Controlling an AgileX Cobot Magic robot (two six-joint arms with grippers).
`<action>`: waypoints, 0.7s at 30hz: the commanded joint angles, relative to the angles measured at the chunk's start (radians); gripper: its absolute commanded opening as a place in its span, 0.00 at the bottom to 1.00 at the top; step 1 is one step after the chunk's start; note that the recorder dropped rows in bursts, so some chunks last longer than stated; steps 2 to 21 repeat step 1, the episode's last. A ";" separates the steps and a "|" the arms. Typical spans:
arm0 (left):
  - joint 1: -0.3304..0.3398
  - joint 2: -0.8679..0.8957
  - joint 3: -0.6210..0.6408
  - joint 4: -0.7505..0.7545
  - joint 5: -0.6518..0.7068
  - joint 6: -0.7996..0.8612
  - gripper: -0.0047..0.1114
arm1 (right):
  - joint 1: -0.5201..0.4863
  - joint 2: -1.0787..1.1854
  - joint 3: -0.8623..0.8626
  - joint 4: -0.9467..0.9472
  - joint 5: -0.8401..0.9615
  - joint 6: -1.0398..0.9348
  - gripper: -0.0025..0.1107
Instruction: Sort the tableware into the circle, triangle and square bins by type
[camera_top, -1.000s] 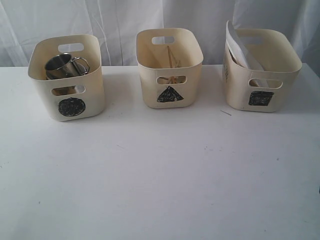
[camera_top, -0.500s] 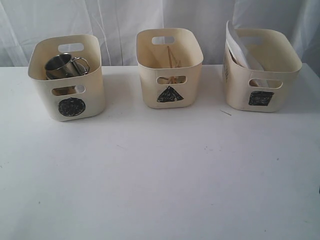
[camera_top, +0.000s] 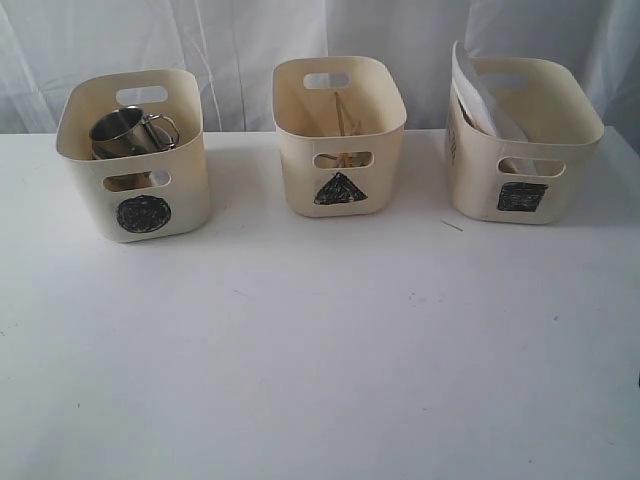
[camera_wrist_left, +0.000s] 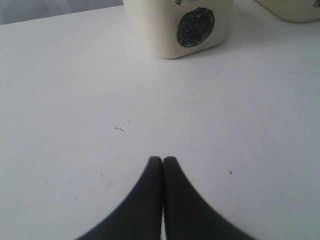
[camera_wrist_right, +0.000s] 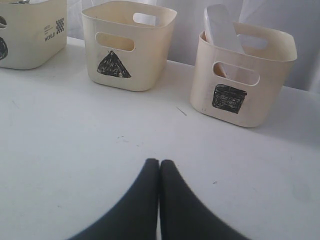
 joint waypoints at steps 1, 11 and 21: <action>-0.002 -0.005 0.004 -0.007 0.004 0.000 0.04 | 0.001 -0.004 0.006 0.000 0.001 -0.005 0.02; -0.002 -0.005 0.004 -0.007 0.004 0.000 0.04 | 0.001 -0.004 0.006 0.000 0.001 -0.005 0.02; -0.002 -0.005 0.004 -0.007 0.004 0.000 0.04 | 0.001 -0.004 0.006 0.000 0.001 -0.005 0.02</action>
